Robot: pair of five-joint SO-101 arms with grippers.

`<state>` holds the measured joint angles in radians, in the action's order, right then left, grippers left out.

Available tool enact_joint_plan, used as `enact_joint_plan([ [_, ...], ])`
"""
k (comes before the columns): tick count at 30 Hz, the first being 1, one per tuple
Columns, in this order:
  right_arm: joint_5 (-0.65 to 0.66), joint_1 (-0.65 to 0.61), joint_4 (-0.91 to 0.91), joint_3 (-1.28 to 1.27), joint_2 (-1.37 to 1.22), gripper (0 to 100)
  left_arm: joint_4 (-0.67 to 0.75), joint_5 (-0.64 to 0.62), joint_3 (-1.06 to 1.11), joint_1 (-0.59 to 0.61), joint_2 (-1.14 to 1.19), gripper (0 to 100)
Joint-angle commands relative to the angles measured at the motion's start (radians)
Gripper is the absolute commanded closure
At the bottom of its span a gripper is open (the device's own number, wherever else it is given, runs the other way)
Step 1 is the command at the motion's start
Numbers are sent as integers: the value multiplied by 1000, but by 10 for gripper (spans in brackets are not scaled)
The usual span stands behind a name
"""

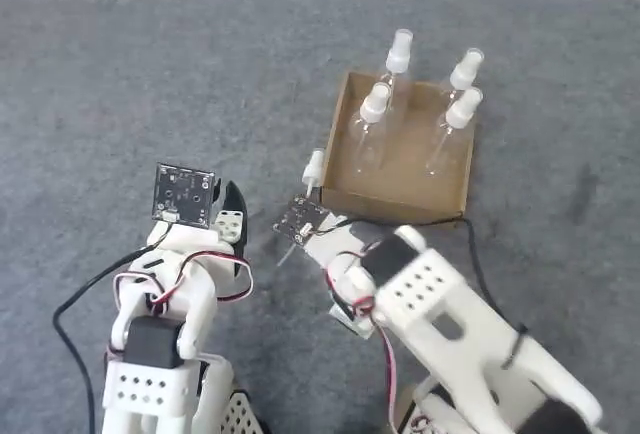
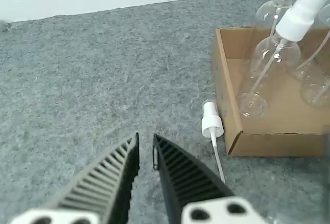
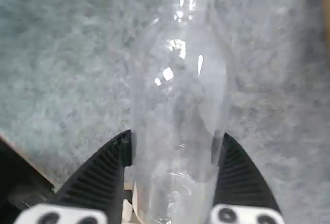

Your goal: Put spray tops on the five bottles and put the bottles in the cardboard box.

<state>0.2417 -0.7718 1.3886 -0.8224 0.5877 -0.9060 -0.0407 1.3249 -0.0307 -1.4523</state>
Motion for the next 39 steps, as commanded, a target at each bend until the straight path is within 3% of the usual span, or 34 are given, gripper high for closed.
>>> enact_joint_plan([
  [1, 77, 33, 93, 109, 191, 932, 28, -11, -7, 5, -21, 964],
  [9, 175, 461, 302, 321, 377, 950, 28, -9, -7, 5, -21, 964],
  [13, 299, 713, 364, 427, 401, 950, 28, -9, -7, 5, -21, 964],
  [17, 385, 978, 283, 381, 377, 950, 32, -9, 1, 5, -21, 964],
  [21, 410, 1173, 48, 253, 242, 950, 34, -12, 8, -3, -21, 964],
  [25, 411, 1241, -150, 180, 16, 950, 34, -12, 8, -3, -21, 964],
  [33, 411, 1245, -346, 181, -351, 948, 34, -12, 13, -3, -21, 964],
  [39, 413, 1245, -349, 181, -400, 790, 69, -12, 38, -5, -21, 964],
])
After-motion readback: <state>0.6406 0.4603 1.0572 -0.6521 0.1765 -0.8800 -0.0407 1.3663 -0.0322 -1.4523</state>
